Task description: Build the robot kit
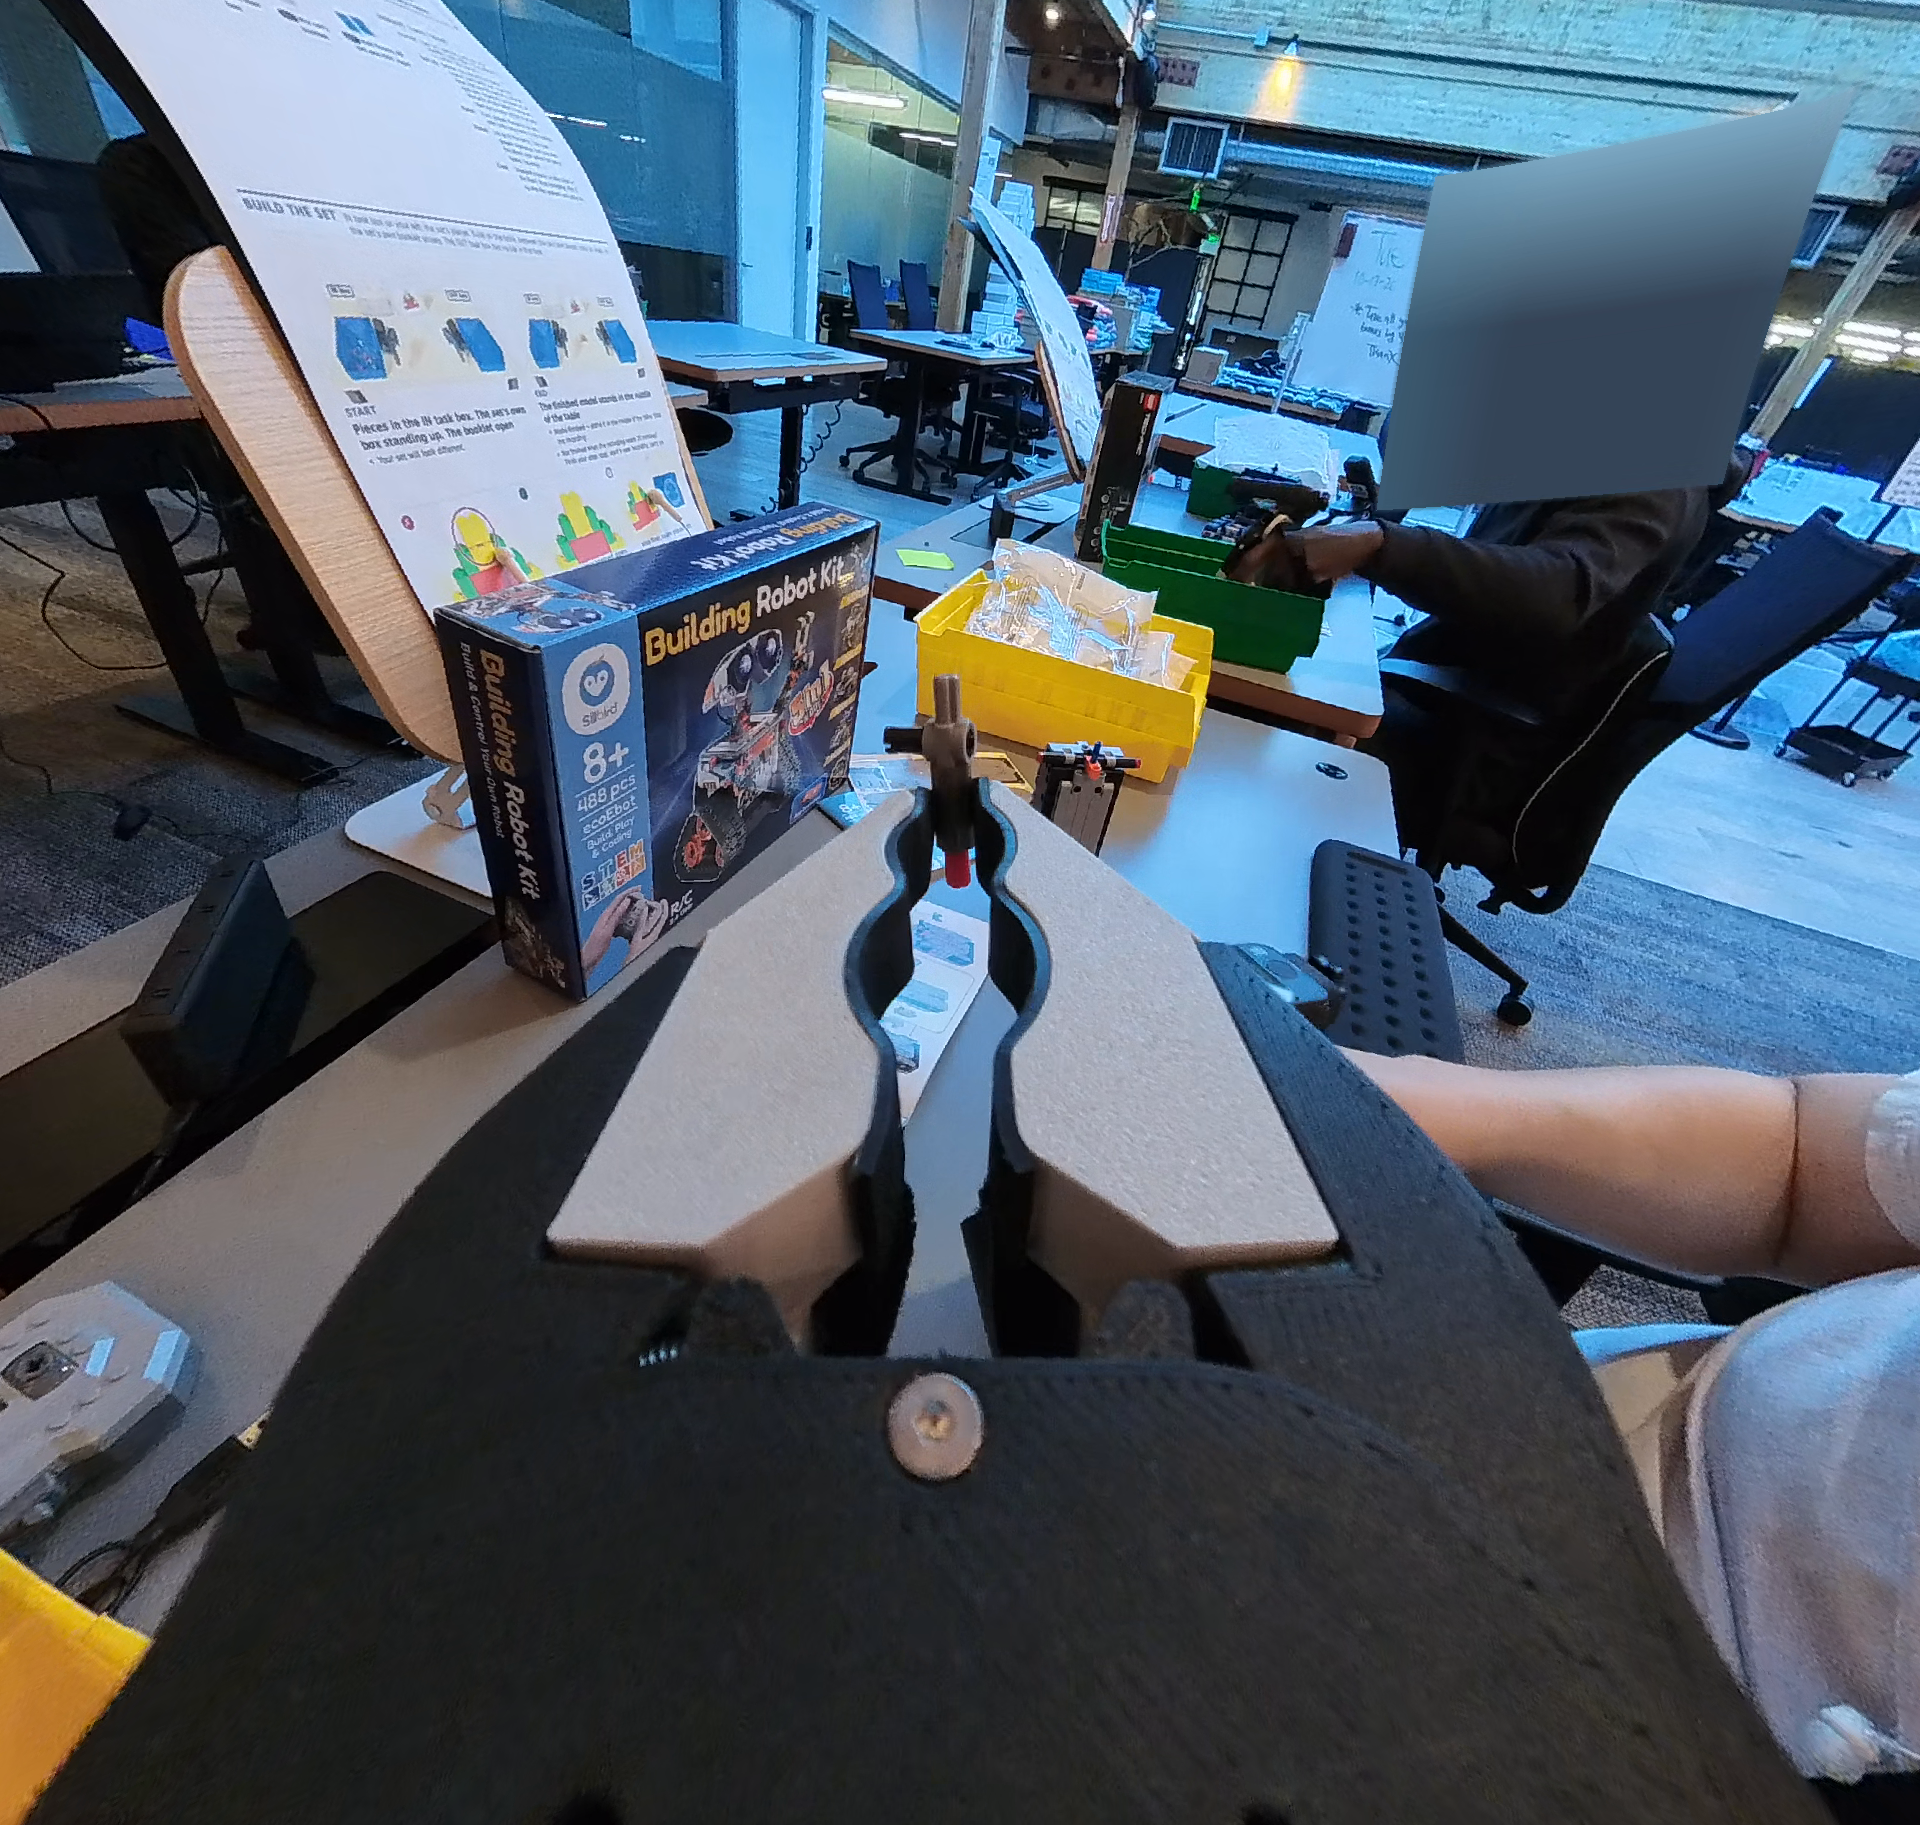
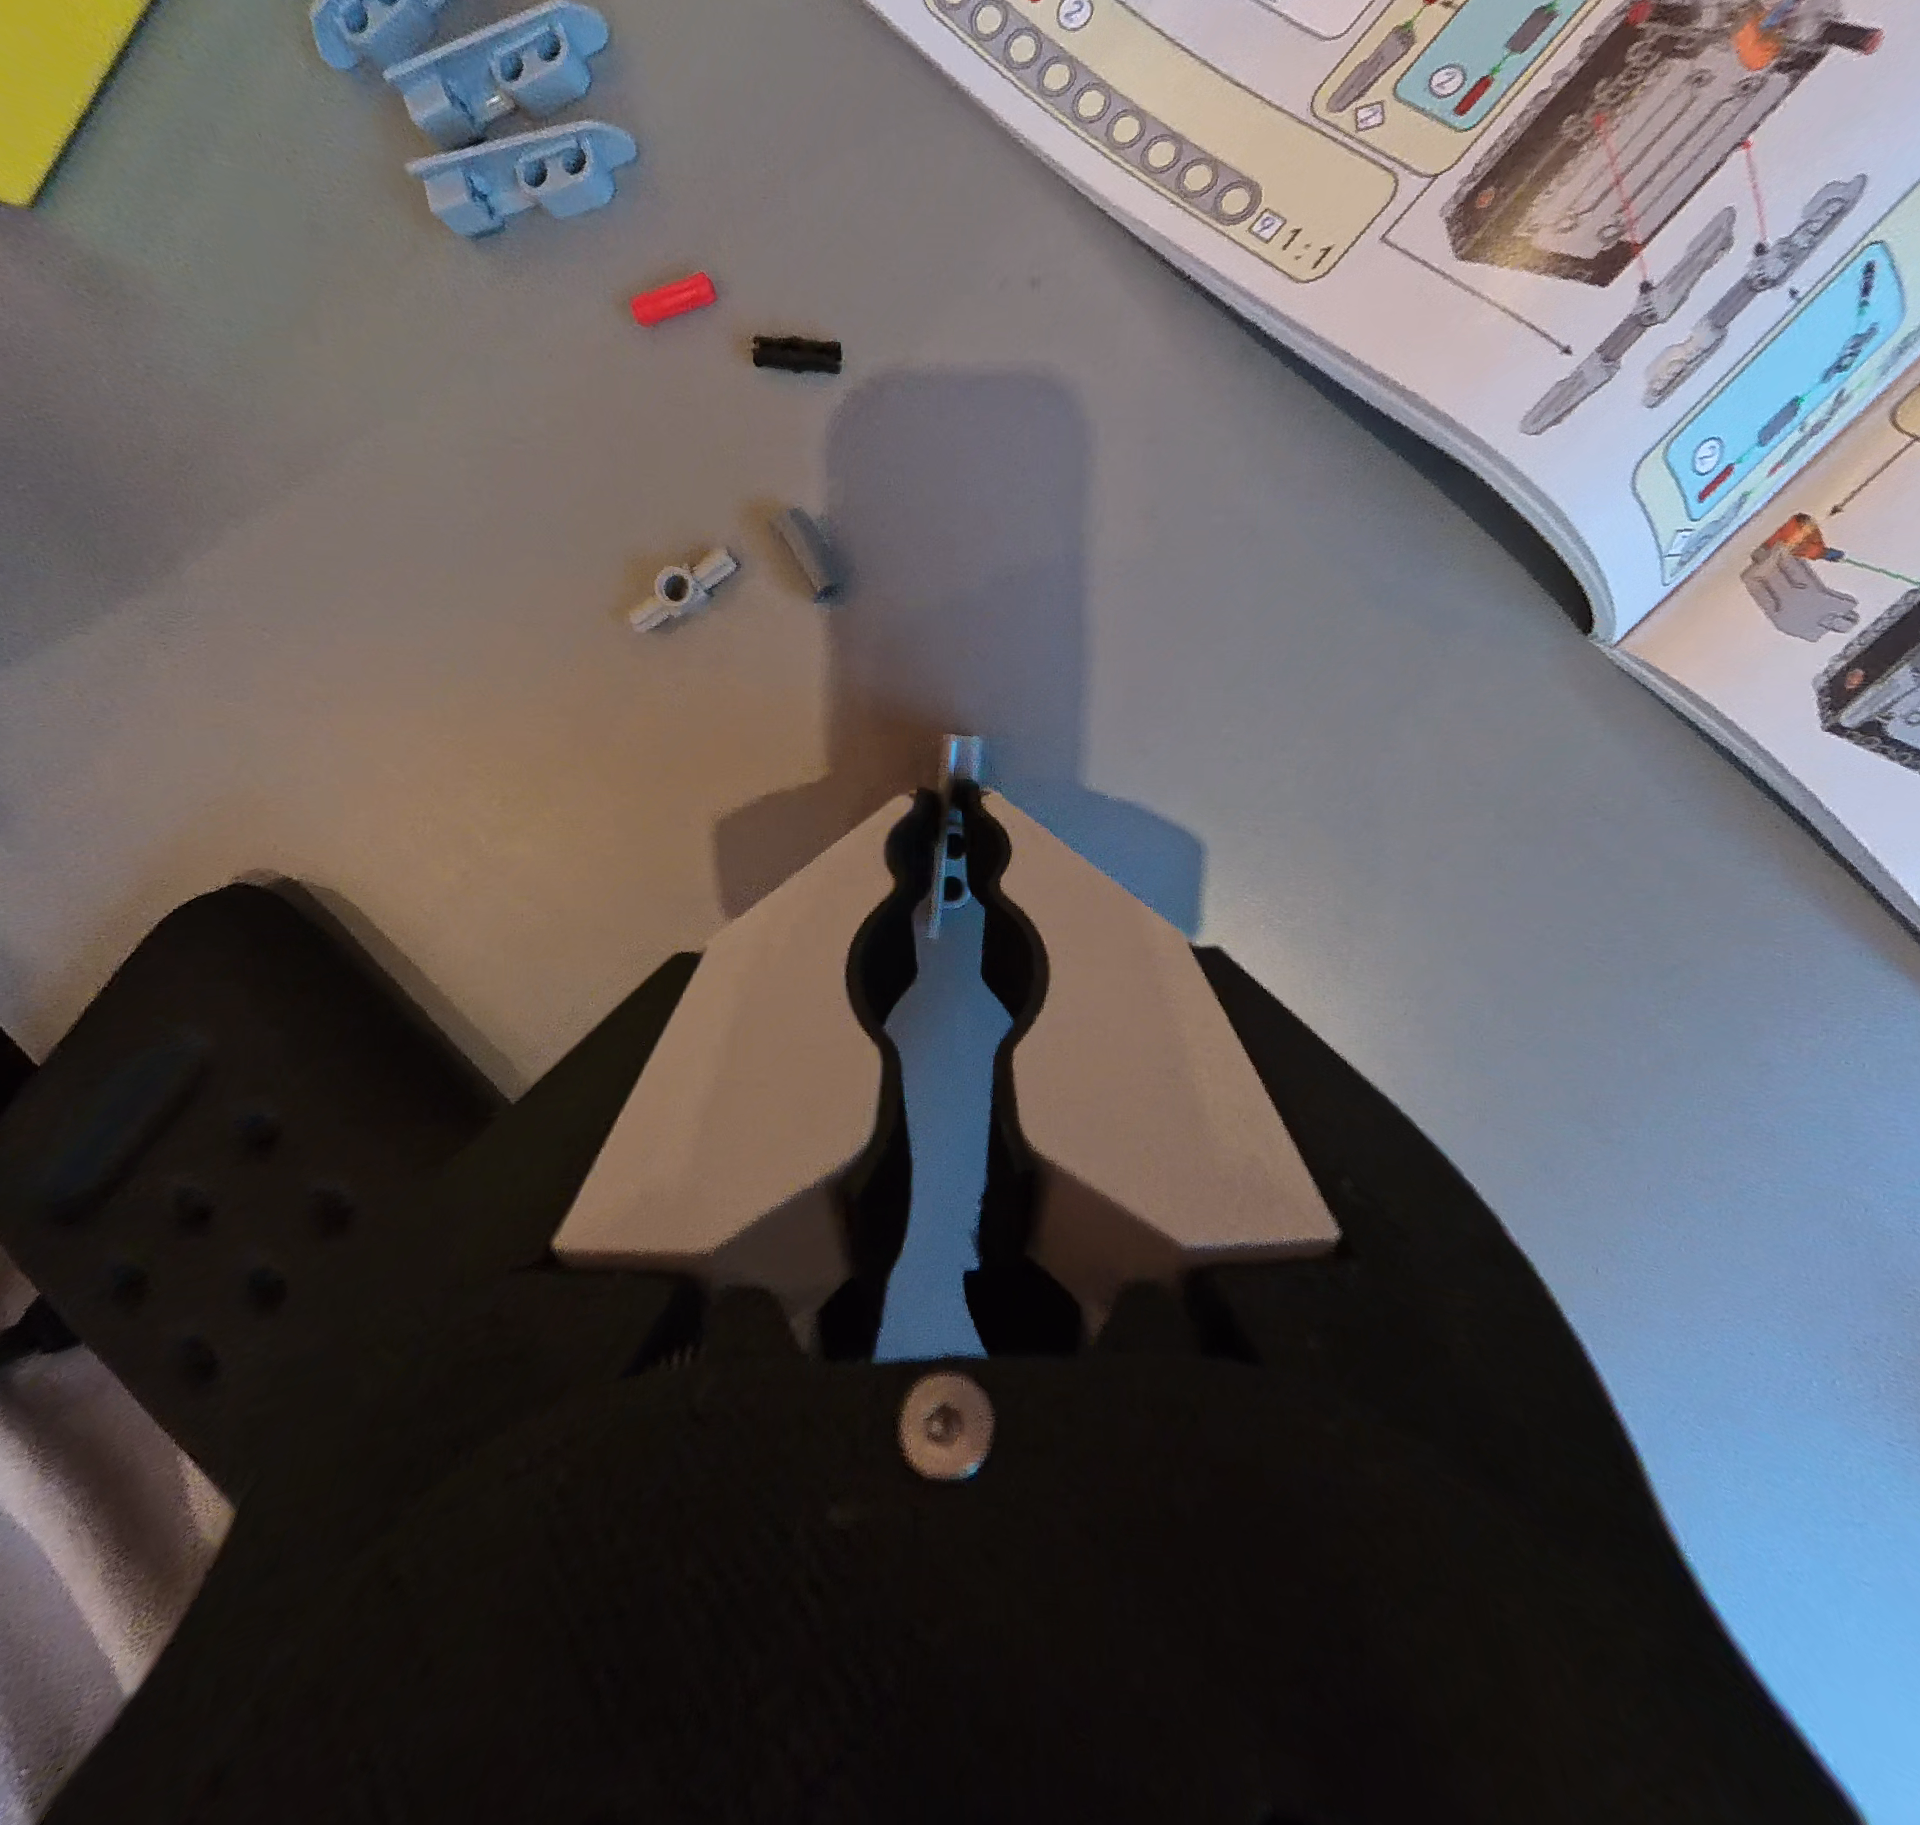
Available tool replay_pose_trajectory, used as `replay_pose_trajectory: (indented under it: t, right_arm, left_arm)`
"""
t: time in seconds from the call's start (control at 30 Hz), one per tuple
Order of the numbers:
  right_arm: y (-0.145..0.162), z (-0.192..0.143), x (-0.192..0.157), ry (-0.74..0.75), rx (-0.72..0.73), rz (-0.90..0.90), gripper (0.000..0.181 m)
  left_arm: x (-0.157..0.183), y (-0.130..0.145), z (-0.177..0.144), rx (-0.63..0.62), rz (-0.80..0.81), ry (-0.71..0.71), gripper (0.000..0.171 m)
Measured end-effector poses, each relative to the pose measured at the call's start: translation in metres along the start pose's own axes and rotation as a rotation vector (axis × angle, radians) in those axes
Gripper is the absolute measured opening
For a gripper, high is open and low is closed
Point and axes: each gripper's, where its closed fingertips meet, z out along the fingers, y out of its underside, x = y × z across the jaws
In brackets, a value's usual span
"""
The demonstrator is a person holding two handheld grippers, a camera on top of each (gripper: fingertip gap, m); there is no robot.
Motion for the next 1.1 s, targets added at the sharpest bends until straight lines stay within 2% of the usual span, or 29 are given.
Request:
replay_pose_trajectory:
  t: [0.43,0.53,0.6,0.7,0.8,0.97,1.1]
  right_arm:
    - [-0.001,0.001,0.0,-0.03,0.05,-0.064,0.003]
    - [-0.007,-0.002,0.006,-0.013,0.114,-0.126,0.002]
    - [-0.027,-0.016,0.006,-0.007,0.298,-0.195,0.002]
    - [-0.069,-0.067,-0.003,-0.024,0.672,-0.257,0.001]
    - [-0.095,-0.115,-0.009,-0.005,0.93,-0.303,0.001]
    - [-0.119,-0.168,-0.026,-0.007,1.191,-0.382,0.001]
    - [-0.134,-0.194,-0.033,-0.01,1.312,-0.429,0.001]
  left_arm:
    - [-0.007,0.012,0.012,-0.028,-0.075,0.023,0.004]
    - [-0.009,0.013,0.017,-0.02,-0.098,0.027,0.004]
    - [-0.011,0.012,0.019,0.002,-0.127,0.027,0.004]
    - [-0.013,0.004,0.024,0.081,-0.191,0.047,0.004]
    - [-0.015,-0.003,0.029,0.173,-0.265,0.063,0.004]
    - [0.007,-0.013,0.036,0.254,-0.288,0.184,0.004]
    - [0.021,-0.016,0.038,0.269,-0.243,0.196,0.004]
